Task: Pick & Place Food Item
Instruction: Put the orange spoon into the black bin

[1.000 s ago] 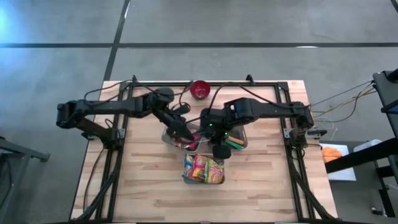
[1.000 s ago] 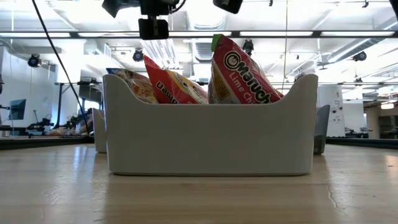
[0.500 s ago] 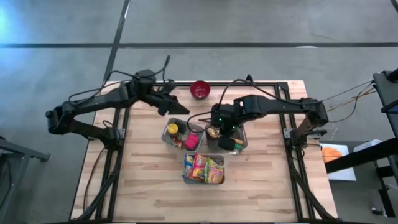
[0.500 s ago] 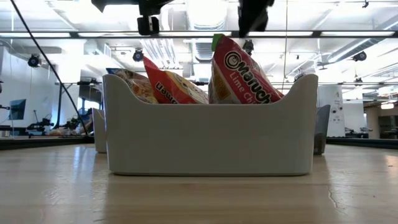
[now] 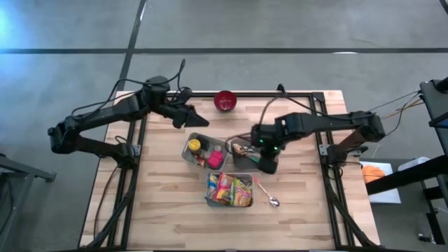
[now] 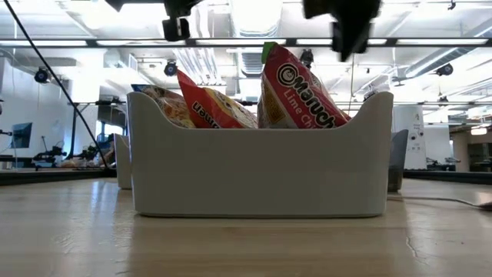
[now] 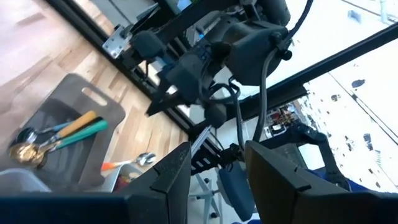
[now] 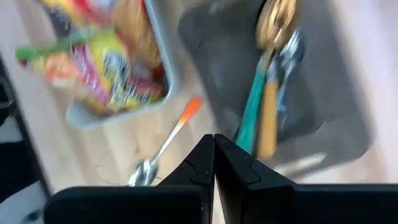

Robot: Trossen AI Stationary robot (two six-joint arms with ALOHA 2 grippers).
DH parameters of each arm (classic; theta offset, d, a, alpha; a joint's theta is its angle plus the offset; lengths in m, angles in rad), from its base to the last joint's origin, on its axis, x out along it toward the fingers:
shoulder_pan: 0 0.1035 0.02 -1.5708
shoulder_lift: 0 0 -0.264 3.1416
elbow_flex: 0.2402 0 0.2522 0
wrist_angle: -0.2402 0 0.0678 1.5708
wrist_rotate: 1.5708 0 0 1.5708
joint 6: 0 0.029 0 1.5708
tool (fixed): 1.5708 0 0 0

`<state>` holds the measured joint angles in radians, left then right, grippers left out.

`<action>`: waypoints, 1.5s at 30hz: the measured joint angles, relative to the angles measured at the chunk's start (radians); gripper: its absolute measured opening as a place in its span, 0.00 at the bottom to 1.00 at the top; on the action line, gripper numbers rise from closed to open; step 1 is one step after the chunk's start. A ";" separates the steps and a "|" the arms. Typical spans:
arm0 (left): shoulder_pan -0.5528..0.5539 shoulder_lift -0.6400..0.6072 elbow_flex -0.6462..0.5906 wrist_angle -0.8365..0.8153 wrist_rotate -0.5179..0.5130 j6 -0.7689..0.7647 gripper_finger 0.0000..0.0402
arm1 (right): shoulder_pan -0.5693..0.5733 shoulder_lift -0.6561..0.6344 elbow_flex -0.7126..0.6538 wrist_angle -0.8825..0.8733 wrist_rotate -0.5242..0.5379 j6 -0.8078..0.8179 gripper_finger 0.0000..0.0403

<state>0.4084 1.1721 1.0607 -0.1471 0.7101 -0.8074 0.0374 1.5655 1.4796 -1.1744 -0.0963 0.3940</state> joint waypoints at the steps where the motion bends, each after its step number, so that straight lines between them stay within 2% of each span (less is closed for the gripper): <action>1: 0.000 0.000 0.000 -0.014 0.000 0.002 0.38 | 0.008 -0.019 -0.030 0.001 -0.013 0.021 0.02; 7: 0.000 0.000 -0.002 -0.070 0.000 0.046 0.38 | 0.081 -0.121 -0.210 0.032 -0.019 0.268 0.02; 13: 0.000 0.000 -0.003 -0.102 0.000 0.102 0.38 | 0.171 -0.161 -0.377 0.279 -0.070 0.479 0.02; 17: -0.001 0.000 -0.003 -0.132 0.008 0.143 0.38 | 0.238 -0.143 -0.443 0.377 -0.070 0.468 0.07; 21: -0.001 0.000 -0.003 -0.162 0.019 0.178 0.38 | 0.279 -0.123 -0.463 0.372 -0.070 0.279 0.20; 30: -0.001 0.001 -0.003 -0.168 0.022 0.183 0.38 | 0.328 -0.053 -0.423 0.395 -0.054 -0.489 0.52; 36: 0.000 0.001 -0.002 -0.167 0.021 0.183 0.38 | 0.353 0.009 -0.337 0.397 0.023 -0.923 0.64; 40: 0.001 0.001 -0.001 -0.184 0.020 0.182 0.38 | 0.366 0.051 -0.281 0.392 0.070 -1.072 0.68; 45: 0.001 -0.010 -0.001 -0.209 0.023 0.173 0.38 | 0.376 0.093 -0.240 0.367 0.077 -1.093 0.73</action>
<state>0.4096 1.1625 1.0600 -0.3558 0.7326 -0.6349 0.4134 1.6583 1.2398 -0.8076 -0.0191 -0.6993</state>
